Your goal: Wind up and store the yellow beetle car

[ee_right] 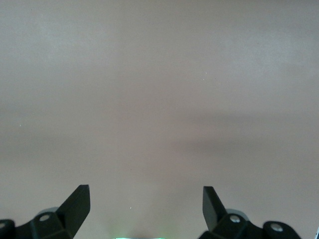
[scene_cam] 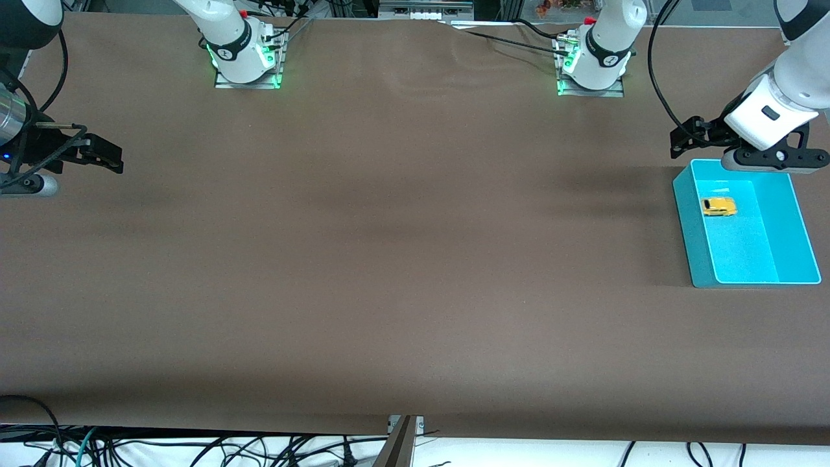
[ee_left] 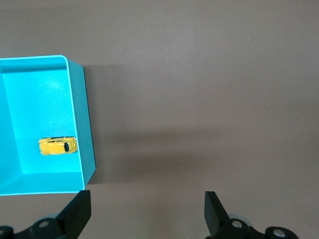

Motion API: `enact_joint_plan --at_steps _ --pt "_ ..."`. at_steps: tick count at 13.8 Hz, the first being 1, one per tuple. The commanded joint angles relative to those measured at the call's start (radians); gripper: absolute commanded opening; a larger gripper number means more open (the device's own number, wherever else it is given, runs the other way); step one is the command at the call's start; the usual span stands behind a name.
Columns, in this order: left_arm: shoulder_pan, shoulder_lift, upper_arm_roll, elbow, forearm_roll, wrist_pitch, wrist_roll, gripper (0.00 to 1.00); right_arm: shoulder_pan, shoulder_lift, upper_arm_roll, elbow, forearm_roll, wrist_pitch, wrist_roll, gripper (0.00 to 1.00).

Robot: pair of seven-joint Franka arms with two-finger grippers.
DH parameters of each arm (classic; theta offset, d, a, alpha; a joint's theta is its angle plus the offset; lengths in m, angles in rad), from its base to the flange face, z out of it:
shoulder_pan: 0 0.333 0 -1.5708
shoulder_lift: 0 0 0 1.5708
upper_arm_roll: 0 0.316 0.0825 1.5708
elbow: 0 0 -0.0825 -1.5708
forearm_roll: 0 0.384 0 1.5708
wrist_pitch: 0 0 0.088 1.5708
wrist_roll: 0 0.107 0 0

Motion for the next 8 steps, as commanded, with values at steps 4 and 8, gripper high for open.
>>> enact_joint_plan --at_steps 4,8 --pt "-0.005 0.095 -0.006 0.143 -0.022 -0.009 0.047 1.00 0.003 0.009 -0.006 0.020 0.010 0.001 0.009 1.00" --pt "-0.002 0.098 -0.006 0.143 -0.049 -0.014 0.047 1.00 0.005 0.009 -0.006 0.020 0.010 0.001 0.009 1.00"
